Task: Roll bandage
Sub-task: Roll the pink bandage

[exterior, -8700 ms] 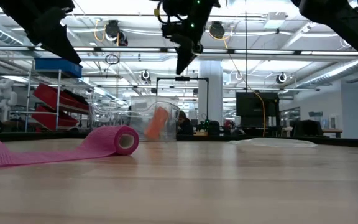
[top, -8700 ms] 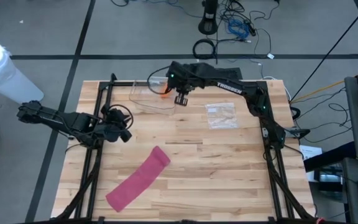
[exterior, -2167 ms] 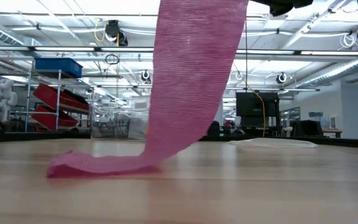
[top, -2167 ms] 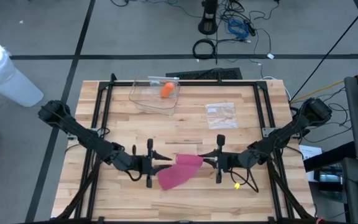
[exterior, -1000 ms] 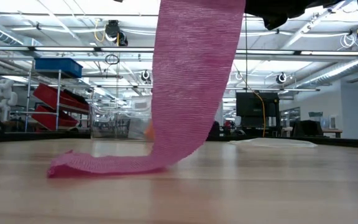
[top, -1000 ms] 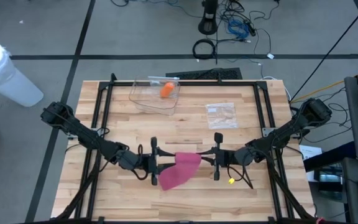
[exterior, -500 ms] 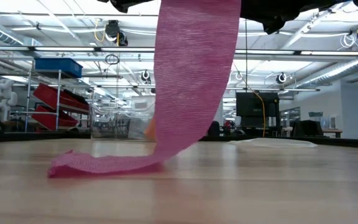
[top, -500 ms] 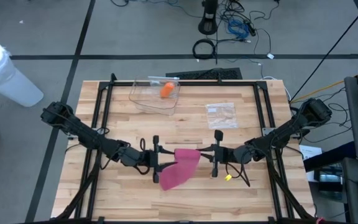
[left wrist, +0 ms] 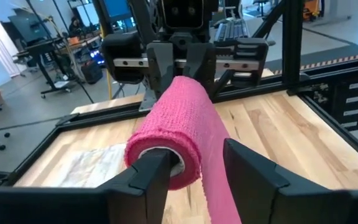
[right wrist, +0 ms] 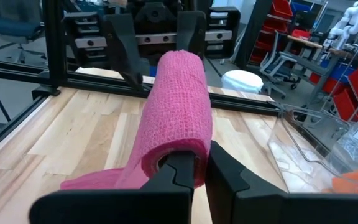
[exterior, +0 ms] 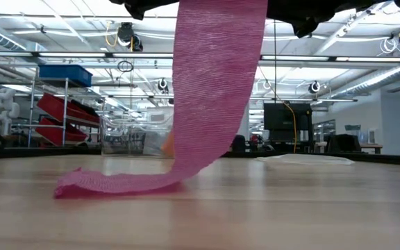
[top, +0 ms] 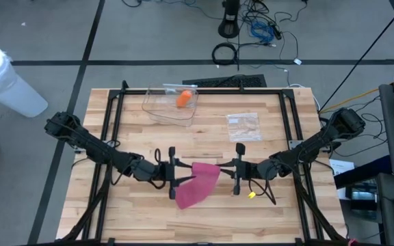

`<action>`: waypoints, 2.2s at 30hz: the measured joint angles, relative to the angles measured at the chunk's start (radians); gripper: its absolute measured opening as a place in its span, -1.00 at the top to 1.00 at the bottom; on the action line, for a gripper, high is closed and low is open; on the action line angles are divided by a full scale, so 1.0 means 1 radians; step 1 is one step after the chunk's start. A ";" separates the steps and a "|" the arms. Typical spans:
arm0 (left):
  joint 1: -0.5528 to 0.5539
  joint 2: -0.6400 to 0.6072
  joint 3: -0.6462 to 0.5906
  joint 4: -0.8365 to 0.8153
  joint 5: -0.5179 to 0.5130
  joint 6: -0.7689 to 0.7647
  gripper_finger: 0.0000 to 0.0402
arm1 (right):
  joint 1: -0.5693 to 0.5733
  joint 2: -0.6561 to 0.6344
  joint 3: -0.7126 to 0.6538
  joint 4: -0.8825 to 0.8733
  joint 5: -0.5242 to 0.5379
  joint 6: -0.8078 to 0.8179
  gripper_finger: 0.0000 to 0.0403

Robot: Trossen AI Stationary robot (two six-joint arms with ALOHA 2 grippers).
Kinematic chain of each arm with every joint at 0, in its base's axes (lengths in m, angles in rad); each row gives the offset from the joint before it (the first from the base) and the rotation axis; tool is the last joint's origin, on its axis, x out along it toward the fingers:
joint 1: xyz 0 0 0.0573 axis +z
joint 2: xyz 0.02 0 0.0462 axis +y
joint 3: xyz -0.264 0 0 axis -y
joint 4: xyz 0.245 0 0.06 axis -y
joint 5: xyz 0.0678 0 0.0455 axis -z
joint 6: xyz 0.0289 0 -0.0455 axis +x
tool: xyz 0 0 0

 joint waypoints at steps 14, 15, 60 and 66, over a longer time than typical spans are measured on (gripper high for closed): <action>0.019 0.000 0.000 -0.002 0.056 -0.011 0.91 | 0.000 0.000 0.000 0.011 -0.004 0.005 0.95; 0.019 0.000 0.000 -0.001 0.056 -0.010 0.91 | 0.000 0.000 0.000 0.012 -0.004 0.006 0.94; -0.014 -0.028 0.000 0.070 -0.022 0.043 0.94 | 0.129 0.399 0.002 0.304 0.176 0.367 0.35; -0.014 -0.028 0.000 0.072 0.043 0.042 0.94 | 0.098 0.446 0.002 0.314 0.150 0.398 0.63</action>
